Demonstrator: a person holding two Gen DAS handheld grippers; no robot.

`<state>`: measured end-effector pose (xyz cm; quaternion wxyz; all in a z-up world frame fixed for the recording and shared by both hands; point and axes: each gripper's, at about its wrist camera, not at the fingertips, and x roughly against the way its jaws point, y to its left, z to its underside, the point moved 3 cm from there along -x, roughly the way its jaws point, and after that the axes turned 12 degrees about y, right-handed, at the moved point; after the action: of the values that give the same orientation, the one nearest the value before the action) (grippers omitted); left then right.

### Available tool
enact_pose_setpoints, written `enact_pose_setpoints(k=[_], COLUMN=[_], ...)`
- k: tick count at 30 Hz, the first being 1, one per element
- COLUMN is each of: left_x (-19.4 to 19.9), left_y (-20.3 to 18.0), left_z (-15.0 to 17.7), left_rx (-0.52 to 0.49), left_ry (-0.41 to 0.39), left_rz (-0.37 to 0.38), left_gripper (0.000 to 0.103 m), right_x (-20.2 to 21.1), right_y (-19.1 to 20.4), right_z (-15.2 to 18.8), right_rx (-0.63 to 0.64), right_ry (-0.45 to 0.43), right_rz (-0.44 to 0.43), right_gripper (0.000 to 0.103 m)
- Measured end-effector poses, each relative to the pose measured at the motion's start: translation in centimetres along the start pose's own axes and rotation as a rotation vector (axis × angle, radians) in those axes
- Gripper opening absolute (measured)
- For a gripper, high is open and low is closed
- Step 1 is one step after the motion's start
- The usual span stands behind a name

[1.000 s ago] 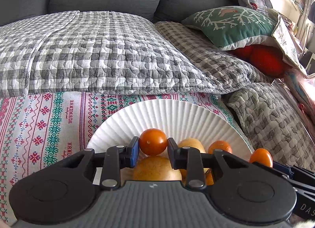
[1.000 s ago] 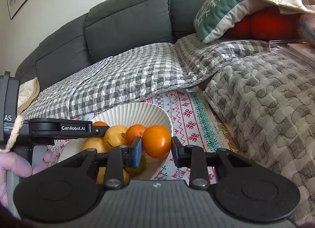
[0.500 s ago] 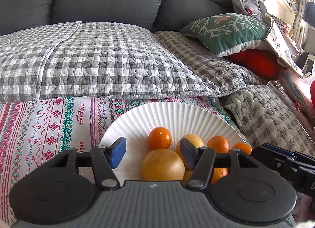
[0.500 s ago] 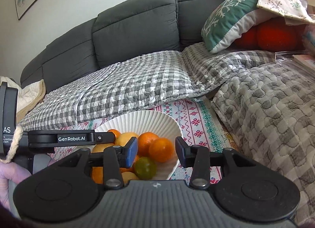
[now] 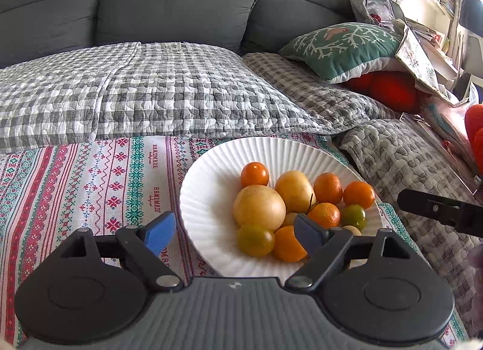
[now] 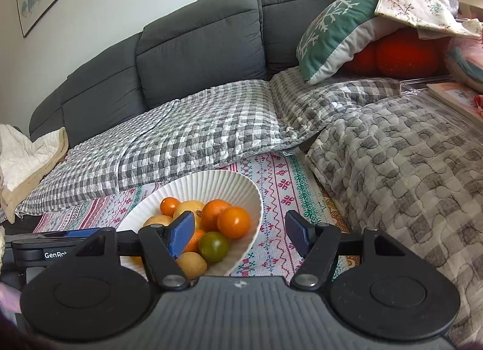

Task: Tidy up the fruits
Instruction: 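Withdraw both tools toward the last two fruits on the cloth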

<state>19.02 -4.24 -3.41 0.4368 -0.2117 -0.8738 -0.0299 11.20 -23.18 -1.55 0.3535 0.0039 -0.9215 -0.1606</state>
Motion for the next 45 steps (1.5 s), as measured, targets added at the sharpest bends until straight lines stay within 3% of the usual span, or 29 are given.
enact_pose_setpoints(k=[15,25,32,45], left_x=[5.0,7.2,7.7,6.4], left_y=[-0.3,0.5,1.1,2.8], left_z=[3.8,6.2,7.2,9.3], left_rx=[-0.007,0.021,0.036,0.001], left_ry=[0.007,0.04,0.042,0.121], left_rz=[-0.027,-0.054,-0.092,-0.163], left_gripper=[0.099,0.099,0.099,0.099], right_x=[3.0,4.4,4.3,2.5], right_y=[3.9,5.5,6.3,8.0], right_z=[2.4,3.5,4.8,7.6], right_rx=[0.105,0.127,0.182,0.191], right_ry=[0.063,0.077,0.111,0.208], right_rz=[0.007,0.047,0.083,0.122], right_gripper=[0.089,0.101,0.102,0.103])
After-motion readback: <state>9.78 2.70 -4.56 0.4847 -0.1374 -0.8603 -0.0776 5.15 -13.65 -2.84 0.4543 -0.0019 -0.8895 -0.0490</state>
